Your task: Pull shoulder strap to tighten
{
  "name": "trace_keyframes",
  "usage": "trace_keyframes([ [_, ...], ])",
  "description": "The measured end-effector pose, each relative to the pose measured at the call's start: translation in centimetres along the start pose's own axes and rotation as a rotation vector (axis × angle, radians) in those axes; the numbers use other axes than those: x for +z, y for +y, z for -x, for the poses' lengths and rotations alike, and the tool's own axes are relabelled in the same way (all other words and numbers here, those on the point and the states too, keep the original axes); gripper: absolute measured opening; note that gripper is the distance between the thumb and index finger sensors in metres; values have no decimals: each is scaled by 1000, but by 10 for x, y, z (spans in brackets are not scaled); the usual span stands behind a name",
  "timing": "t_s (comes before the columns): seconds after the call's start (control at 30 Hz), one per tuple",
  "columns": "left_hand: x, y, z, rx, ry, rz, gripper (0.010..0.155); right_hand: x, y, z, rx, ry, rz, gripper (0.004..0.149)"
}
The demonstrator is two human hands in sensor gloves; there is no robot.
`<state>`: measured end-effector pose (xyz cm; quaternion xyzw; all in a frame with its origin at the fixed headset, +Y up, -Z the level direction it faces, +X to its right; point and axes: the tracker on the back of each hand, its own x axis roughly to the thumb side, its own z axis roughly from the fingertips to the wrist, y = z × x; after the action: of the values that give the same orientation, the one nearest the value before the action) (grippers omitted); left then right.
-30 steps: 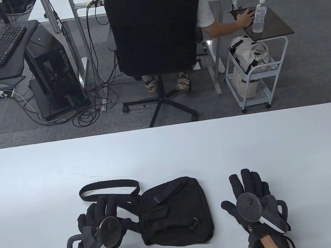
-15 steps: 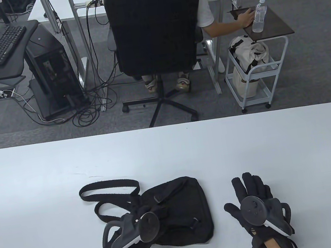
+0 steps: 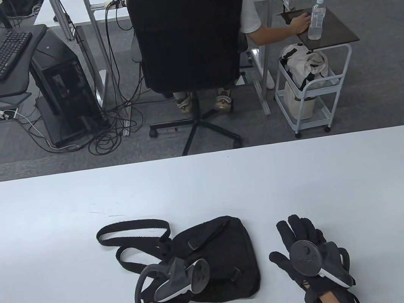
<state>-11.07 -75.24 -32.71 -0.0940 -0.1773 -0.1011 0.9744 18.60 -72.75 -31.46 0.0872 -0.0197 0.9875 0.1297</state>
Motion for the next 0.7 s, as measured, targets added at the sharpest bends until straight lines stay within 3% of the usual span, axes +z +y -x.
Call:
trace_keyframes([
  [0.23, -9, 0, -3, 31, 24, 66, 50, 0, 2, -2, -5, -3, -20, 79],
  [0.4, -17, 0, -5, 69, 41, 190, 71, -1, 3, -2, -8, -9, -29, 79],
  [0.53, -20, 2, -9, 37, 37, 248, 75, -1, 3, -2, -8, -14, -30, 78],
  [0.7, -13, 5, -7, 52, 17, 205, 77, 0, 1, -2, -22, -23, -20, 78],
])
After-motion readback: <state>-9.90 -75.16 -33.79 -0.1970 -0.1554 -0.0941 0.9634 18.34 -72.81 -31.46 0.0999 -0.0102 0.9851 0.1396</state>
